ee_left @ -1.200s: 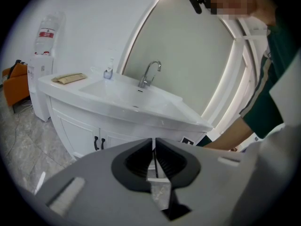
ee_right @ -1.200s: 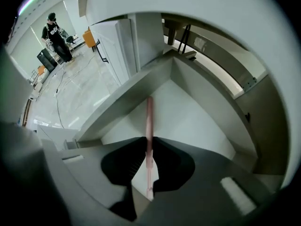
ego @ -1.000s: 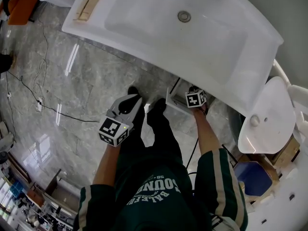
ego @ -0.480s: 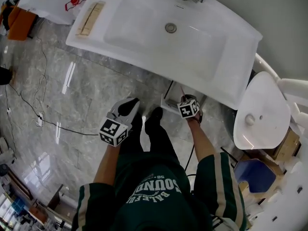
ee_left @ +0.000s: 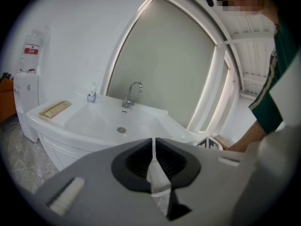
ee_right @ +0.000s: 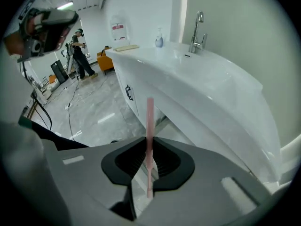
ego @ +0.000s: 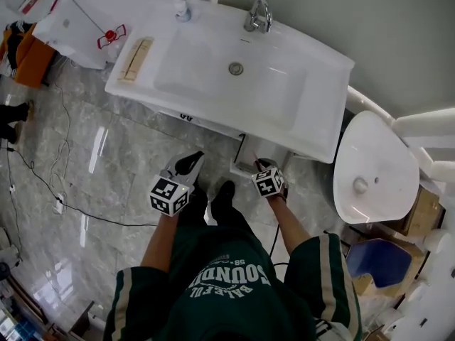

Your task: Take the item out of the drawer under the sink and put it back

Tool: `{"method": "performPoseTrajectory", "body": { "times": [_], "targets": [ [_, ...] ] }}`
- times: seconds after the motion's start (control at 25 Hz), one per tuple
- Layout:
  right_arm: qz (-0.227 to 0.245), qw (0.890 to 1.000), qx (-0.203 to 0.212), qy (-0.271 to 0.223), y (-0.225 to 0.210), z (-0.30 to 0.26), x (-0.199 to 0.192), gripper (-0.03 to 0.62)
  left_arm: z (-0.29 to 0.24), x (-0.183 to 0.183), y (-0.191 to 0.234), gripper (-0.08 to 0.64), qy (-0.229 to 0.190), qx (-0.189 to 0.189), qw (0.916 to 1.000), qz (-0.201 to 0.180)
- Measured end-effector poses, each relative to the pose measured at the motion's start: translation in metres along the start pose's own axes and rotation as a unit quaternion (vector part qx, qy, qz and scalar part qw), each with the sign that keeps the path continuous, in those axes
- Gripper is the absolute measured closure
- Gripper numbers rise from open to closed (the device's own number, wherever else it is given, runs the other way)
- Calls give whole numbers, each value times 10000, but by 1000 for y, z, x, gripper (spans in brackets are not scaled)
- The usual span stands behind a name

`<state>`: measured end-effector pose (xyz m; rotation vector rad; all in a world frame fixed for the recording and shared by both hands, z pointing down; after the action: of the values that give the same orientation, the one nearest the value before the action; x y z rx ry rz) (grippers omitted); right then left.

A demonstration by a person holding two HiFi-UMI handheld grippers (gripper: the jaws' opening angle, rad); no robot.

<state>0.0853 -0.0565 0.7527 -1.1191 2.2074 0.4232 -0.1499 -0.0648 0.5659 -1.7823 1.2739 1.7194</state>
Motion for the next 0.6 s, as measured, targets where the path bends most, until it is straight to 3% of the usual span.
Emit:
{"method": "performPoseTrajectory", "body": {
  "times": [0.36,0.6],
  "targets": [
    [-278,9948,94,-978,15,65,60,541,-6,44,-16,489,-345,-152,9988,-315],
    [-246,9810,-43,-1924,1,114,128,541,-9,81,-22,489,-707,-195,9952,-646]
  ]
}}
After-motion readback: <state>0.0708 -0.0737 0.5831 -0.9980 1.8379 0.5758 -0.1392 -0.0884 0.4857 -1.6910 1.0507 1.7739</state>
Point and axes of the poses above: the fingertips, and each gripper's own axes: z backward along the fingers, y to its left, x out of its top, the point moved 3 cm from there along z, backward along the fingers, and after that the axes turned 14 degrees about -y, right-handed, at the moved point
